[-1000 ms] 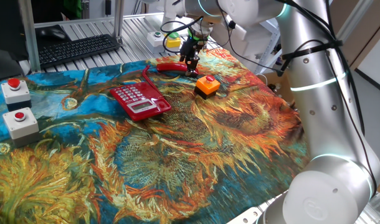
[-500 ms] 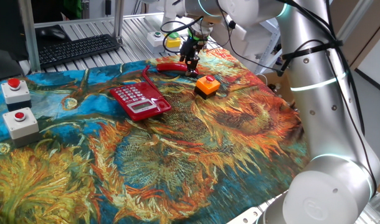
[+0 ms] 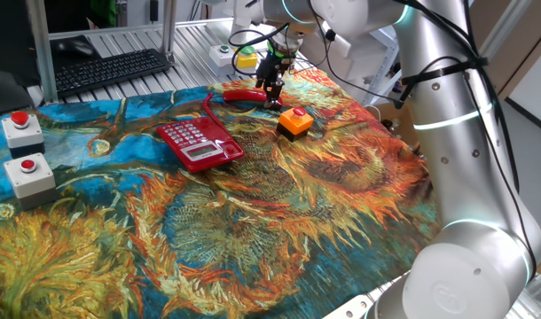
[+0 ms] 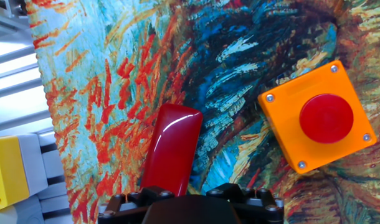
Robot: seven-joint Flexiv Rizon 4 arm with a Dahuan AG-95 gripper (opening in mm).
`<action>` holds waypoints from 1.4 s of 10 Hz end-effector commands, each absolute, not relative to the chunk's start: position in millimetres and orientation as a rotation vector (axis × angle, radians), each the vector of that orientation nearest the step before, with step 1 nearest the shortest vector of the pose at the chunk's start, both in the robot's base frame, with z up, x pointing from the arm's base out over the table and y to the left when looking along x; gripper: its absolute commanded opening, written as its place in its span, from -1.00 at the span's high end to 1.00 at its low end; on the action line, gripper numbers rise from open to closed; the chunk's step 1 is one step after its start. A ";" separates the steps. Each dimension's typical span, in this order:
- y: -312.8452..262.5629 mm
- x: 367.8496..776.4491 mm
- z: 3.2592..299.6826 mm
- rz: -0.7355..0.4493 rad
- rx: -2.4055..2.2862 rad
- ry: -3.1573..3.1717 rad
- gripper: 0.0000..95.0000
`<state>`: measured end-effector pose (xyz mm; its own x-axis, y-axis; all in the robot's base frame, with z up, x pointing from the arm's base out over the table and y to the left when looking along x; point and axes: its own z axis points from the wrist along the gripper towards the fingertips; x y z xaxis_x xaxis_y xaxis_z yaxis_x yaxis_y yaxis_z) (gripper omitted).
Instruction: Place the handset of the telephone on the corresponding phone cradle
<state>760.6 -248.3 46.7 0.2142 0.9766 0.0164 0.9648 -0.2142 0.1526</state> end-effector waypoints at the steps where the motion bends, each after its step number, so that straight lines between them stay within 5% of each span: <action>1: -246.3 761.1 32.5 0.164 2.304 1.941 -0.60; 14: -244.5 761.7 36.0 0.187 2.239 1.903 -0.60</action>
